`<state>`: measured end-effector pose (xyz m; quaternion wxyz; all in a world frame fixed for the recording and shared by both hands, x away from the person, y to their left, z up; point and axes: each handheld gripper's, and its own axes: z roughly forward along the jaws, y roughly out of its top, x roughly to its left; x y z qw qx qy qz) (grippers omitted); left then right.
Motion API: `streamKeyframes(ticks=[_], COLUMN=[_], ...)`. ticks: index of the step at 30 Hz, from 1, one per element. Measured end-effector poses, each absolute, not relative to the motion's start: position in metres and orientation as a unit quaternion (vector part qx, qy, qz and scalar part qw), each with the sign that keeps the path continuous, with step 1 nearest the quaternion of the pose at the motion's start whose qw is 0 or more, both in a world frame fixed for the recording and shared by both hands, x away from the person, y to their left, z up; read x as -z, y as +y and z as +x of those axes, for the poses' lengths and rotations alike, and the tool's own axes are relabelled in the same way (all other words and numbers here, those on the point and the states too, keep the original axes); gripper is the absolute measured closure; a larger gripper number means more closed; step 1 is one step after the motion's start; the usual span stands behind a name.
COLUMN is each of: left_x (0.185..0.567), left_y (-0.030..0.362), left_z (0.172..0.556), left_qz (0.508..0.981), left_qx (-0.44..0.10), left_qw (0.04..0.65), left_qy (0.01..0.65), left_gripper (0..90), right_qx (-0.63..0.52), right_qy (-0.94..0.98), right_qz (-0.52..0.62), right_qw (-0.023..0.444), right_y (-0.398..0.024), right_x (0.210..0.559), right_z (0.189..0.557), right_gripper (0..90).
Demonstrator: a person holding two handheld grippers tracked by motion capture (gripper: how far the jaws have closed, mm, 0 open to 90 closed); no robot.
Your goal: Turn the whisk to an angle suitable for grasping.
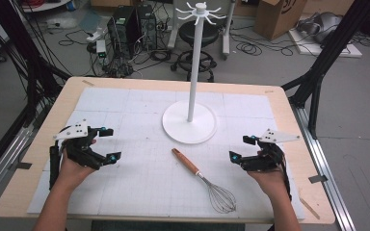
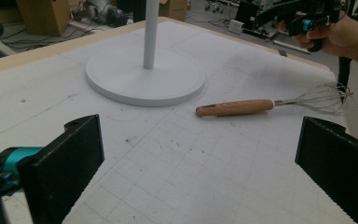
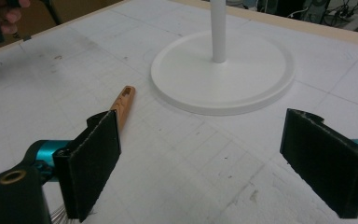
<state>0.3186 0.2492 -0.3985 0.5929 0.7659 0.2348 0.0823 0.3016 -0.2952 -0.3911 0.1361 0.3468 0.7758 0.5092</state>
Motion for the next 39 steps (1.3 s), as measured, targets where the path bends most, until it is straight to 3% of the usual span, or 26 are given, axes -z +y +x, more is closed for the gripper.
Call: streamKeyframes(ticks=[22,39], left_x=[0.396,0.395], left_y=[0.250,0.254], left_z=[0.316,0.315], left_qz=[0.777,0.774], left_qx=[-0.095,-0.098], left_qw=[0.577,0.580], left_qy=[0.234,0.234], left_gripper=[1.7,1.7], right_qx=[-0.510,-0.493], right_qy=[0.777,0.804], right_qz=[0.343,0.307], right_qw=[0.137,0.125], right_y=[-0.293,-0.257], right_x=[0.386,0.364], right_z=[0.298,0.303], right_gripper=[11.4,11.4])
